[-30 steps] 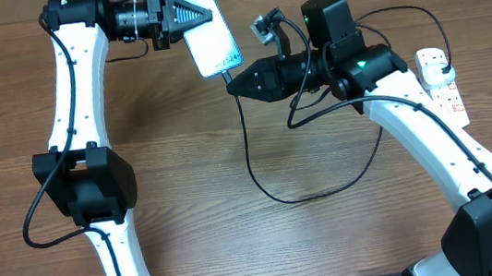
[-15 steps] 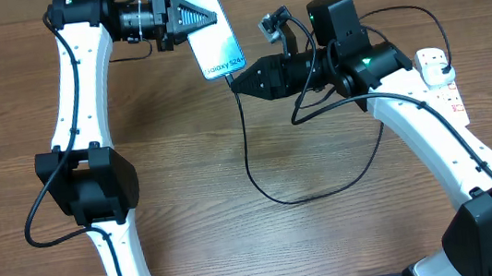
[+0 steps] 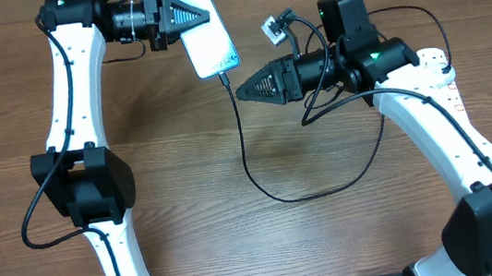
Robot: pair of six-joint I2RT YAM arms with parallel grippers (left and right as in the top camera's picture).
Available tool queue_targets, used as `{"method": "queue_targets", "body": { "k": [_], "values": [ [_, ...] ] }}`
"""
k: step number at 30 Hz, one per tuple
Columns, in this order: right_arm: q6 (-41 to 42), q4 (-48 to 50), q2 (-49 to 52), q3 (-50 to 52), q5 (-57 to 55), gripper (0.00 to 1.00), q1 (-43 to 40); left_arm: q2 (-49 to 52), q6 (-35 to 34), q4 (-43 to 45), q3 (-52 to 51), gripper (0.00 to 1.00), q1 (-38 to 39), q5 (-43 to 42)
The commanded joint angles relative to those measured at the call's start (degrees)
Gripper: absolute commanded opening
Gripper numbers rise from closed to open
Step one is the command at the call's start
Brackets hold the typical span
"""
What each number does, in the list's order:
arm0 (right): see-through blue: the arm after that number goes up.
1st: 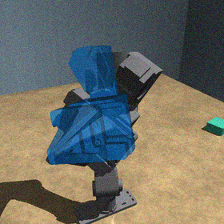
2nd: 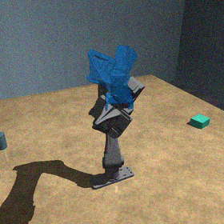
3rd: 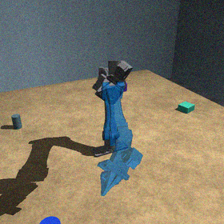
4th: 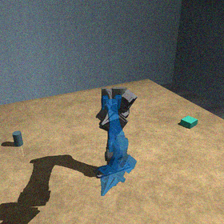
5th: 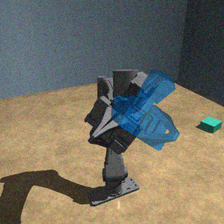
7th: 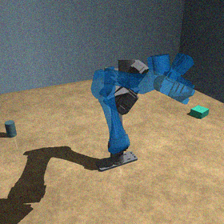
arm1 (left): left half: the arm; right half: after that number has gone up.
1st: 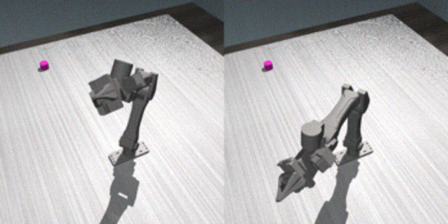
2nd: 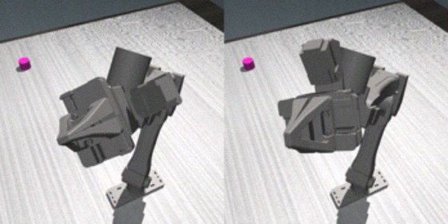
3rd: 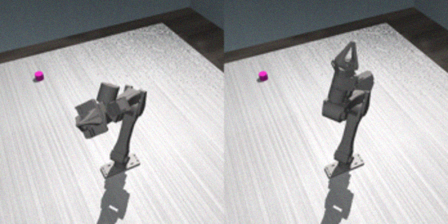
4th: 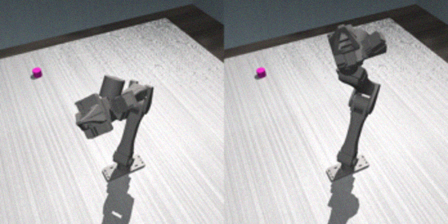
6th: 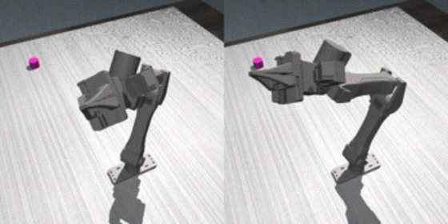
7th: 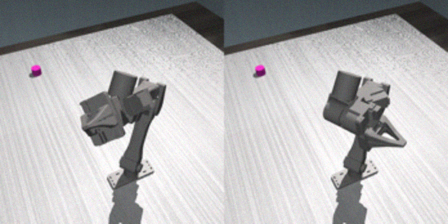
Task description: Plug charger to phone and switch on socket
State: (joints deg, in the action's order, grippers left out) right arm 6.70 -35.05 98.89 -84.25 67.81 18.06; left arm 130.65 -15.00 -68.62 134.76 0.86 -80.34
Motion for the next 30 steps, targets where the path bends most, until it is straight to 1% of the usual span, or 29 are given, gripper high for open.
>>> {"method": "queue_targets", "body": {
  "k": [1,6,9,12,30],
  "values": [
    [-2.1,1.7,4.4,-1.2,8.3,0.37,-0.2,-0.3,0.3,-0.1,0.5,0.04,-0.1,-3.3],
    [-1.4,6.1,5.2,-1.2,7.9,0.36,-0.2,-0.3,0.3,-0.2,0.5,0.04,0.0,-3.3],
    [0.8,7.1,5.3,-1.2,3.7,0.32,-0.2,-0.3,0.3,-0.2,0.5,0.04,0.0,-3.3],
    [1.0,8.2,5.4,-1.2,3.9,0.28,-0.2,-0.3,0.3,-0.3,0.5,0.04,0.1,-3.3],
    [2.3,9.9,5.4,-1.2,5.6,0.26,-0.1,-0.3,0.3,-0.3,0.5,0.04,1.4,-3.3]
  ]
}}
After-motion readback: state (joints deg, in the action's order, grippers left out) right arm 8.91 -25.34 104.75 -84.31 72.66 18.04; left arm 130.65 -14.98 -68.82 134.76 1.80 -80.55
